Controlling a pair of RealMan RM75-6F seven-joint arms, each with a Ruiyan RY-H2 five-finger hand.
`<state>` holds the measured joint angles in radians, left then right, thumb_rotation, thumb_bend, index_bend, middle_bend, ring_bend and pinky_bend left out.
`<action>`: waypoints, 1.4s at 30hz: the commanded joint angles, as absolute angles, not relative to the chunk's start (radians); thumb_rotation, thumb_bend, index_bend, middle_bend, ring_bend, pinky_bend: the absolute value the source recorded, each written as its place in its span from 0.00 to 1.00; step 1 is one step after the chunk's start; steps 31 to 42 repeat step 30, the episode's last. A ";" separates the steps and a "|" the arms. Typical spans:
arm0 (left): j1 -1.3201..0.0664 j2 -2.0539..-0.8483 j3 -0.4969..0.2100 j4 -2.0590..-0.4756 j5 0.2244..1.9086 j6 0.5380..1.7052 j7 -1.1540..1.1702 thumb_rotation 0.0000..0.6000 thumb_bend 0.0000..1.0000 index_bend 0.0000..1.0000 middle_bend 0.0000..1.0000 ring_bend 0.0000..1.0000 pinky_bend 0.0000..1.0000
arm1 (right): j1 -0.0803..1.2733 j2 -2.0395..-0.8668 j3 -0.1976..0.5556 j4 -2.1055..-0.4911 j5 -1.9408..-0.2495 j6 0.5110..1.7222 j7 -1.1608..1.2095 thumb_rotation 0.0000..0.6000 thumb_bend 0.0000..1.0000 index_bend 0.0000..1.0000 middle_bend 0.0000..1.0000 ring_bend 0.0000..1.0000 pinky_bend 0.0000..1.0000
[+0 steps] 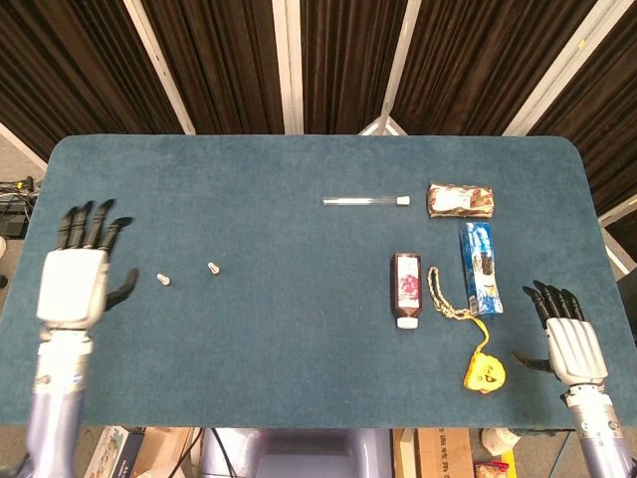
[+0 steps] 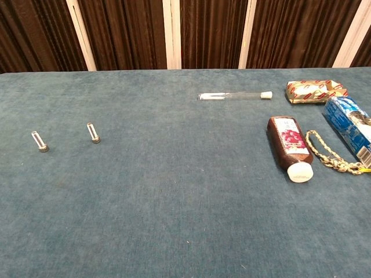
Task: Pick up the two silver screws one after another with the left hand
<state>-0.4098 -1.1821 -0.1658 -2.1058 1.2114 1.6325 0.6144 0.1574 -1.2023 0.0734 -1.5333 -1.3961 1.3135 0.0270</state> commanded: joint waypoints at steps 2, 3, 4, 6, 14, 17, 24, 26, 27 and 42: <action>-0.222 -1.040 -0.012 -2.012 1.322 1.633 0.289 1.00 0.44 0.23 0.04 0.00 0.00 | 0.157 -1.203 0.072 -1.530 -1.409 1.328 0.009 1.00 0.15 0.13 0.09 0.05 0.00; -0.205 -1.031 0.005 -1.990 1.346 1.630 0.222 1.00 0.44 0.23 0.04 0.00 0.00 | 0.155 -1.204 0.073 -1.528 -1.413 1.338 -0.001 1.00 0.15 0.13 0.09 0.05 0.00; -0.189 -1.027 0.015 -1.968 1.365 1.632 0.164 1.00 0.44 0.23 0.04 0.00 0.00 | 0.153 -1.206 0.074 -1.526 -1.418 1.348 -0.010 1.00 0.15 0.13 0.09 0.05 0.00; -0.159 -1.029 0.028 -1.922 1.388 1.644 0.081 1.00 0.44 0.23 0.04 0.00 0.00 | 0.148 -1.210 0.079 -1.518 -1.429 1.376 -0.026 1.00 0.15 0.13 0.09 0.05 0.00; -0.107 -1.065 0.058 -1.828 1.411 1.614 0.039 1.00 0.44 0.23 0.04 0.00 0.00 | 0.132 -1.211 0.087 -1.497 -1.482 1.461 -0.019 1.00 0.15 0.13 0.09 0.05 0.00; -0.100 -1.078 0.047 -1.826 1.402 1.613 0.064 1.00 0.44 0.22 0.04 0.00 0.00 | 0.128 -1.208 0.089 -1.500 -1.488 1.475 -0.022 1.00 0.15 0.13 0.09 0.05 0.00; -0.089 -1.094 0.017 -1.803 1.412 1.616 0.039 1.00 0.44 0.22 0.04 0.00 0.00 | 0.123 -1.195 0.086 -1.517 -1.507 1.491 -0.020 1.00 0.15 0.13 0.09 0.05 0.00; -0.082 -1.097 0.007 -1.797 1.413 1.627 0.037 1.00 0.44 0.22 0.04 0.00 0.00 | 0.121 -1.193 0.086 -1.521 -1.511 1.498 -0.018 1.00 0.15 0.13 0.09 0.05 0.00; -0.078 -1.099 0.002 -1.793 1.412 1.633 0.044 1.00 0.44 0.22 0.04 0.00 0.00 | 0.120 -1.192 0.087 -1.522 -1.513 1.502 -0.018 1.00 0.15 0.13 0.09 0.05 0.00; -0.073 -1.106 -0.006 -1.791 1.416 1.636 0.052 1.00 0.44 0.22 0.04 0.00 0.00 | 0.120 -1.191 0.088 -1.521 -1.509 1.500 -0.017 1.00 0.15 0.13 0.09 0.05 0.00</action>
